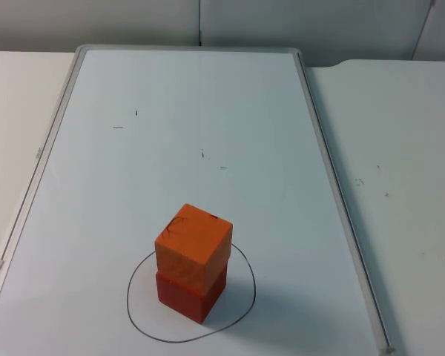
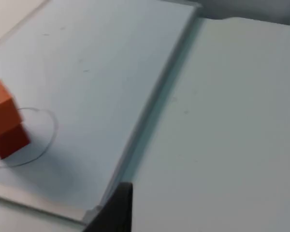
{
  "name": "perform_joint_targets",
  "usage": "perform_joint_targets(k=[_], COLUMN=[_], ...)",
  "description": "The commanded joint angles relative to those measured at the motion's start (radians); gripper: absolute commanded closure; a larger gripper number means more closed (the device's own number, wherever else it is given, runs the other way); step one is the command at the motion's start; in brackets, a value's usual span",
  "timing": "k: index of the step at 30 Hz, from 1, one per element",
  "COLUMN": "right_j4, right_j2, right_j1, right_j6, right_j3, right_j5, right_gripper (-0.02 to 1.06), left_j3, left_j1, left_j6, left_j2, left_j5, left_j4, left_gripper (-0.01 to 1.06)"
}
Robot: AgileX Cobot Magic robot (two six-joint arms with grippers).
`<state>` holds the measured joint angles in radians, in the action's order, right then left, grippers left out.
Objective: Pick up one cube with the left hand and another cube with the right hand. First place the cube in the right hand at the target position, then stack the cube in the left hand on top.
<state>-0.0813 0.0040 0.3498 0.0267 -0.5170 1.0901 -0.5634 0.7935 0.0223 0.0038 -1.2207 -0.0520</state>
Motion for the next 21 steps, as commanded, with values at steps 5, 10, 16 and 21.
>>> perform_joint_targets(k=[5,10,16,21], right_j4=[0.001,0.001,0.001,0.001], right_j2=[-0.004,-0.004,-0.004,-0.004], right_j1=[-0.253,-0.356,-0.359,-0.359], right_j6=[-0.007,-0.007,-0.007,-0.007], right_j3=[0.009,0.009,0.009,0.009], right_j5=[-0.014,-0.014,-0.014,-0.014], right_gripper=[0.00,0.00,0.00,0.00], left_j3=[0.002,0.002,0.002,0.002], left_j1=[0.006,0.006,0.006,-0.007], left_j6=[-0.004,-0.004,-0.004,-0.004], left_j2=[-0.004,-0.004,-0.004,-0.004], left_j5=[0.000,0.000,0.000,0.000], left_j4=[0.001,0.001,0.001,0.001], left_gripper=[0.00,0.00,0.00,0.00])
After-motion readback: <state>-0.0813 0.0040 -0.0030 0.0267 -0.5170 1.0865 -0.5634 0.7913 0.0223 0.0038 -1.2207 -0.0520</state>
